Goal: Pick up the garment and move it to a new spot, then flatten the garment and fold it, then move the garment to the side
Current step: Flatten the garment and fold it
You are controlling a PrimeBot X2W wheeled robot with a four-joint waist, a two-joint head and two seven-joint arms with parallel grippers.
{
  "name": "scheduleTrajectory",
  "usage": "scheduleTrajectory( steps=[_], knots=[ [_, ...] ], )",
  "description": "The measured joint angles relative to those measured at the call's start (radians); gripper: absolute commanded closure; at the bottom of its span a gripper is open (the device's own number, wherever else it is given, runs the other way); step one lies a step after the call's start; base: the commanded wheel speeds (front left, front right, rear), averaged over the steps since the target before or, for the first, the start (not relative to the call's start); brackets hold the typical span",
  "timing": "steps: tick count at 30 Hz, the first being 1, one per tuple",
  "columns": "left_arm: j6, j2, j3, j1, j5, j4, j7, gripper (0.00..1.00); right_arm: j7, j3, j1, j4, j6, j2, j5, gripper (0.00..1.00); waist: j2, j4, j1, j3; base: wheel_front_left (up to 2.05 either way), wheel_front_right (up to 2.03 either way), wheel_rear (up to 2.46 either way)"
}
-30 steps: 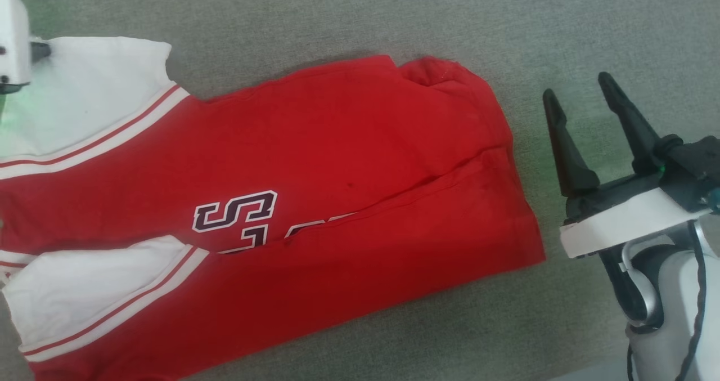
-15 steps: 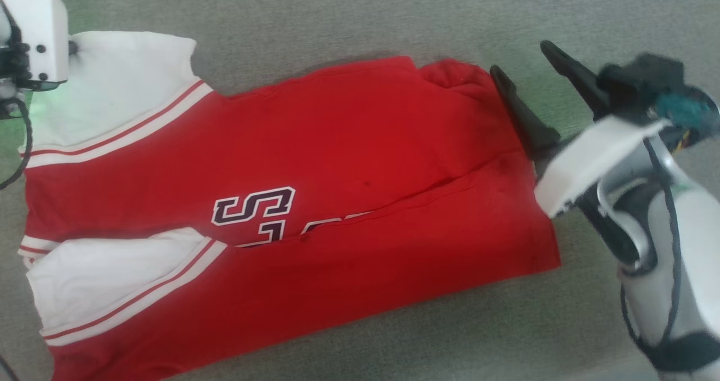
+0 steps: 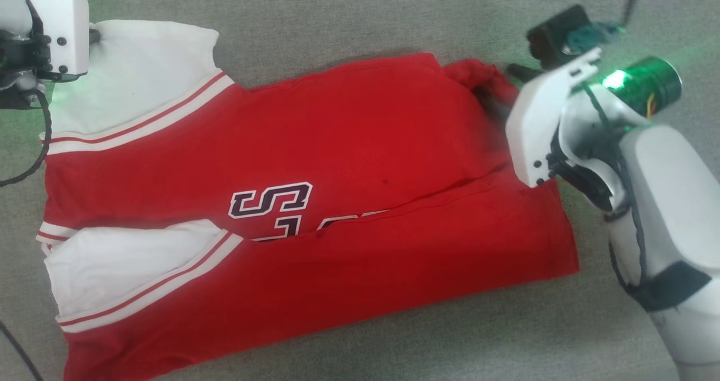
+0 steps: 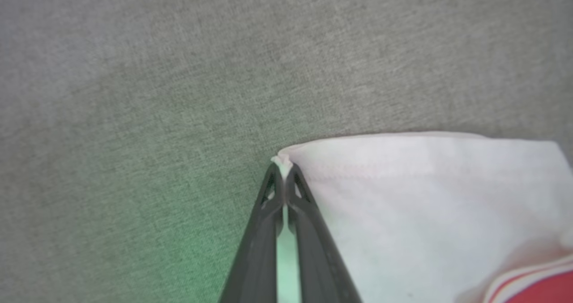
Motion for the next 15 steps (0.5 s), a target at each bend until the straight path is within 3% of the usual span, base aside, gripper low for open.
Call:
scheduleTrajectory(
  steps=[1,2,3,15],
  knots=[
    [-0.002,-0.002,0.0,-0.001,0.0,0.003,-0.002,1.0,0.017,0.015,-0.016,0.01,0.0,-0.002,0.0,0.62,-0.0001,0.002,0.0,0.001,0.0,0.0,0.0],
    [-0.003,-0.005,0.0,-0.002,0.0,0.005,-0.003,1.0,0.033,0.027,-0.031,0.022,0.0,-0.002,0.008,0.75,0.0,0.004,0.0,0.002,0.0,0.0,0.0],
    [-0.003,-0.008,0.0,-0.003,0.0,0.007,-0.005,1.0,0.047,0.04,-0.043,0.032,0.0,-0.001,0.027,1.0,0.0,0.006,0.0001,0.002,0.0,0.0,0.0],
    [-0.04,-0.052,-0.013,-0.003,0.0,0.041,-0.059,1.0,0.054,0.048,-0.096,0.121,0.001,-0.034,0.043,1.0,0.0,0.048,0.0001,-0.039,0.0,0.0,0.0]
  ],
)
